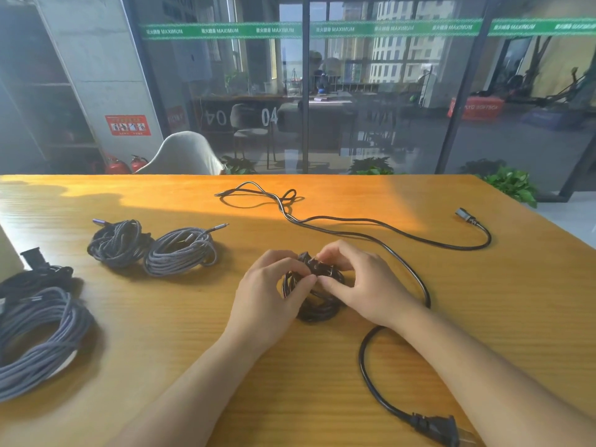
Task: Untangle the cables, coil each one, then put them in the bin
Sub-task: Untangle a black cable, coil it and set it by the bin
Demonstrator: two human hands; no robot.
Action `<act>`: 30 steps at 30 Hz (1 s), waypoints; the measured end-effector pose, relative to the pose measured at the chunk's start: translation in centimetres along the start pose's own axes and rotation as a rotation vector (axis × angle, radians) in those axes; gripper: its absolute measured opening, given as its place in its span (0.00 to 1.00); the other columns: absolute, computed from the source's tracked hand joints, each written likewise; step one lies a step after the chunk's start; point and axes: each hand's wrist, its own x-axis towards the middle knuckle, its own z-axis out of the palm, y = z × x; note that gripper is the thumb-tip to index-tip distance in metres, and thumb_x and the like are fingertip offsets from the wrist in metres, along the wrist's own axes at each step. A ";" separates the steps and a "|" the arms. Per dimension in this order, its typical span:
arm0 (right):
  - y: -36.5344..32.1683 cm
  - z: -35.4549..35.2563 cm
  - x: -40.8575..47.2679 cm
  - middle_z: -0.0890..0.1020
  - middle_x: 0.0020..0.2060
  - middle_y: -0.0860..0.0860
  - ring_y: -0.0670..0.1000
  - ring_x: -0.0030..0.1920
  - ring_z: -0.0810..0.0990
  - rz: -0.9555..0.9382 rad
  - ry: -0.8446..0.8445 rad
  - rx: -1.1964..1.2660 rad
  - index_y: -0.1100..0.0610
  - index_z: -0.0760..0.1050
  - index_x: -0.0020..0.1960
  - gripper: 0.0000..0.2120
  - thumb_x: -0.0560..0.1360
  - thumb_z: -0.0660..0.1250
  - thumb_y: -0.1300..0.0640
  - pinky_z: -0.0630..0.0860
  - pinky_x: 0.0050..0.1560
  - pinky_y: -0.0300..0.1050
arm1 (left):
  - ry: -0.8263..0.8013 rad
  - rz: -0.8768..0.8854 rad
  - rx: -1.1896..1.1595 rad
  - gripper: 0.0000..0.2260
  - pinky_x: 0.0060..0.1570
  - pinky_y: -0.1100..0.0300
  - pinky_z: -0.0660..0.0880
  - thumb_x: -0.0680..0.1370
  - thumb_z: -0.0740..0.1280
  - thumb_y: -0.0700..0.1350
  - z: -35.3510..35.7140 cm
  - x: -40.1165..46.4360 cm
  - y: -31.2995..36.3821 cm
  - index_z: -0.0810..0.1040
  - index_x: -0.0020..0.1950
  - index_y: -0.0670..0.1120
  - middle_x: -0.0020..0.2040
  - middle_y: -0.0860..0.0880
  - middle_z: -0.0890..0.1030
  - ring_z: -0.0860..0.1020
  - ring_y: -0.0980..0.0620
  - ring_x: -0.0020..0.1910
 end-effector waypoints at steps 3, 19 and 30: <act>-0.1 0.0 0.1 0.84 0.56 0.37 0.36 0.59 0.80 0.016 -0.010 0.024 0.42 0.75 0.67 0.20 0.77 0.74 0.45 0.77 0.65 0.42 | -0.029 -0.020 0.009 0.04 0.58 0.57 0.77 0.78 0.74 0.48 0.0 0.0 0.1 0.86 0.51 0.57 0.58 0.62 0.81 0.78 0.61 0.57; -0.7 0.7 0.4 0.82 0.60 0.41 0.44 0.60 0.79 0.143 -0.019 -0.066 0.47 0.80 0.67 0.19 0.81 0.66 0.39 0.76 0.60 0.45 | -0.166 -0.205 -0.270 0.20 0.62 0.61 0.78 0.78 0.70 0.37 -0.5 0.1 0.3 0.75 0.68 0.53 0.62 0.58 0.82 0.80 0.66 0.61; -2.4 1.7 0.4 0.77 0.57 0.38 0.37 0.54 0.76 0.122 0.225 0.079 0.49 0.72 0.68 0.18 0.84 0.59 0.40 0.71 0.51 0.26 | -0.091 -0.310 -0.427 0.24 0.59 0.59 0.78 0.80 0.61 0.69 0.0 0.1 2.0 0.68 0.73 0.61 0.56 0.60 0.83 0.81 0.63 0.57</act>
